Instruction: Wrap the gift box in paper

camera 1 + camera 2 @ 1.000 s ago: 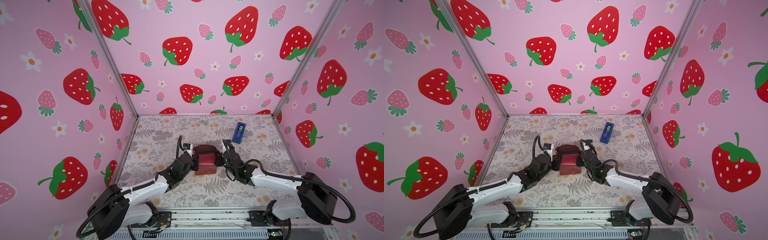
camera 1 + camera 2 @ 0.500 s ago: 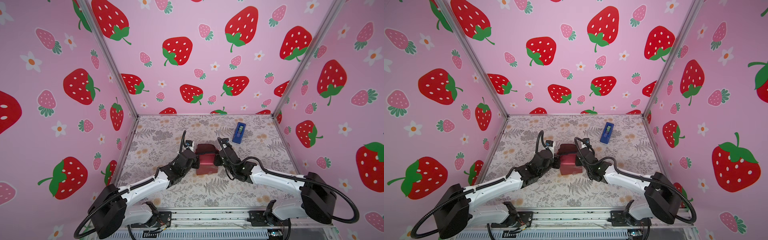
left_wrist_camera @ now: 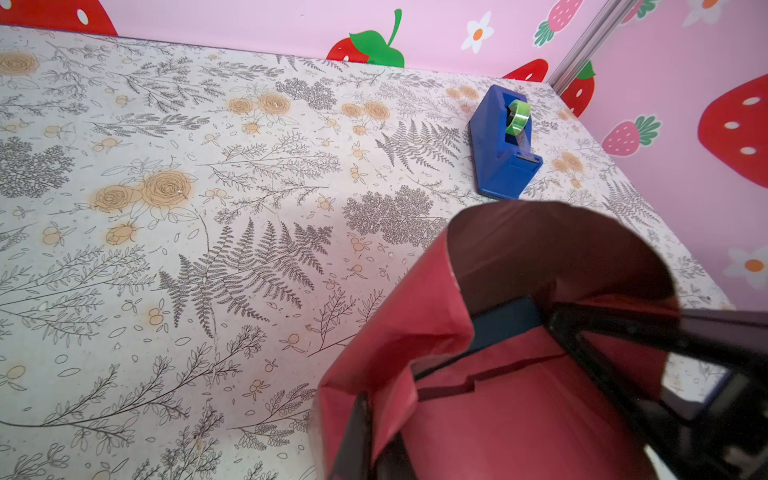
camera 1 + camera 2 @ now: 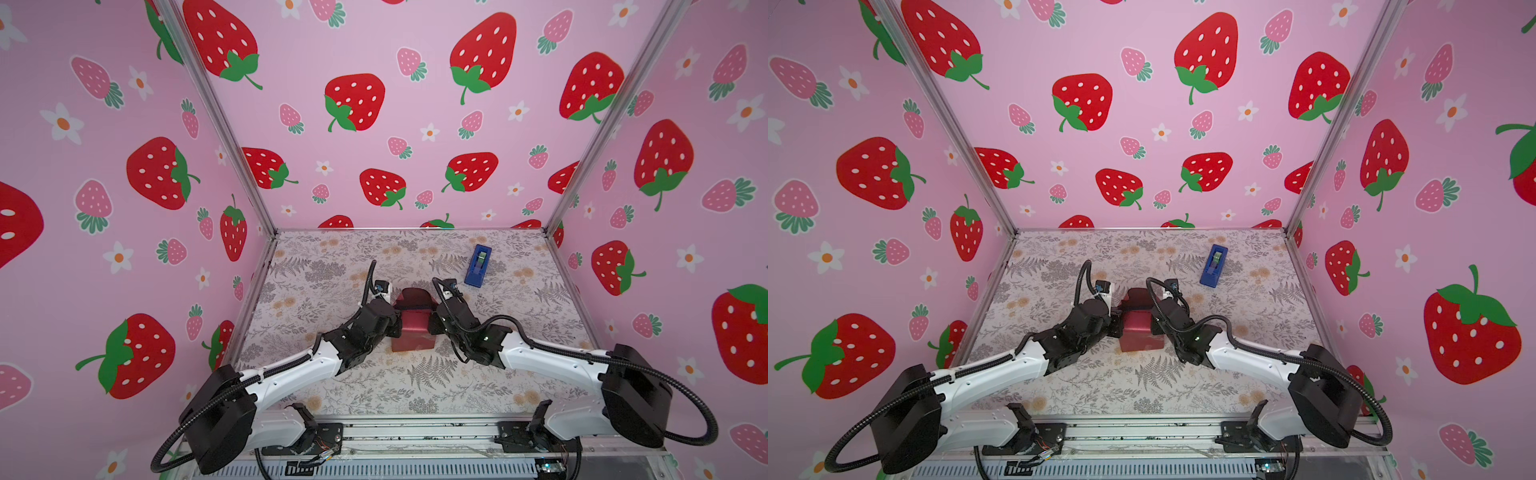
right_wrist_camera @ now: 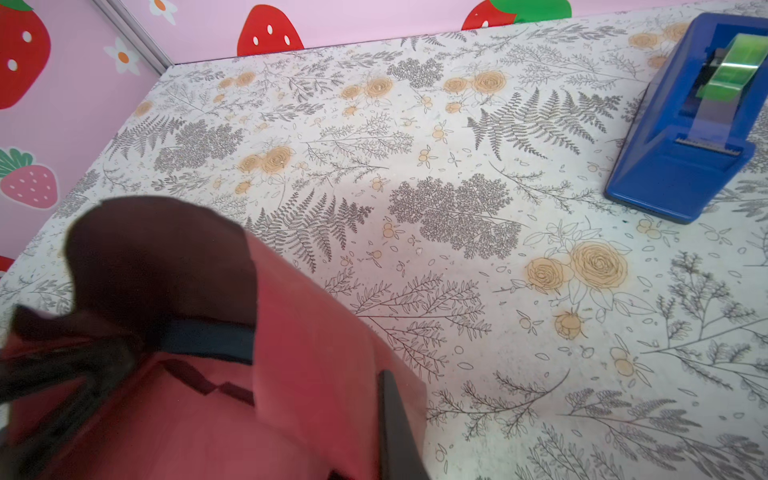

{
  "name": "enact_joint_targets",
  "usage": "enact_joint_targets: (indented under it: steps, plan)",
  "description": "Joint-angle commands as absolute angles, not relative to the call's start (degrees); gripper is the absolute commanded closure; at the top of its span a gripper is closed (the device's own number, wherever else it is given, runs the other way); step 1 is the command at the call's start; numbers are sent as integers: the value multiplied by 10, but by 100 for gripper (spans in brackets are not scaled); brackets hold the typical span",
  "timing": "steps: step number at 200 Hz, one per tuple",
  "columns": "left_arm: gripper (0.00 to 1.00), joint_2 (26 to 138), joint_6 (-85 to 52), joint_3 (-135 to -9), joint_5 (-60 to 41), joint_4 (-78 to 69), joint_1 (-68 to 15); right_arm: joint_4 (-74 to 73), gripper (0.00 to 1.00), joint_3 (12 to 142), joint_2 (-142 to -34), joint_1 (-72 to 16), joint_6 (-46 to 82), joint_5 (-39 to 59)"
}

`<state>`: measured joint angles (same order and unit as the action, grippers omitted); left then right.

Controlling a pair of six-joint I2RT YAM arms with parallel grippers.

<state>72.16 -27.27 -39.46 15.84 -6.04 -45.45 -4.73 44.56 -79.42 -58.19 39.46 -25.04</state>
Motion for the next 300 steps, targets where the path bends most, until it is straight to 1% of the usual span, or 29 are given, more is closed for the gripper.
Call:
enact_joint_targets:
  steps: [1, 4, 22, 48, 63, 82, 102, 119, 146, 183, 212, 258, 300]
  plan:
    - [91, 717, -284, -384, 161, -69, -457, -24, 81, 443, -789, -588, 404, -264]
    - [91, 716, -284, -383, 162, -69, -457, -19, 80, 446, -785, -589, 403, -267]
    - [91, 710, -284, -383, 162, -69, -457, 2, 66, 464, -756, -588, 387, -283]
    - [90, 705, -285, -386, 162, -69, -457, 58, 55, 509, -719, -588, 382, -294]
    - [89, 705, -287, -386, 163, -69, -457, 77, 55, 537, -709, -589, 384, -273]
    - [88, 704, -291, -384, 163, -71, -456, 69, 59, 546, -701, -596, 387, -224]
    - [87, 702, -296, -382, 163, -73, -456, 54, 68, 548, -708, -609, 381, -169]
    - [86, 699, -300, -377, 164, -74, -455, 49, 73, 550, -725, -622, 381, -125]
    - [85, 697, -303, -374, 163, -71, -453, 64, 80, 548, -764, -640, 396, -97]
    - [84, 698, -305, -375, 162, -69, -452, 52, 83, 513, -791, -646, 419, -83]
    - [84, 702, -307, -376, 160, -70, -452, 64, 86, 514, -817, -643, 425, -104]
    - [84, 702, -306, -376, 159, -70, -452, 75, 87, 515, -841, -619, 434, -128]
    - [84, 698, -306, -372, 158, -71, -452, 68, 90, 511, -863, -602, 431, -113]
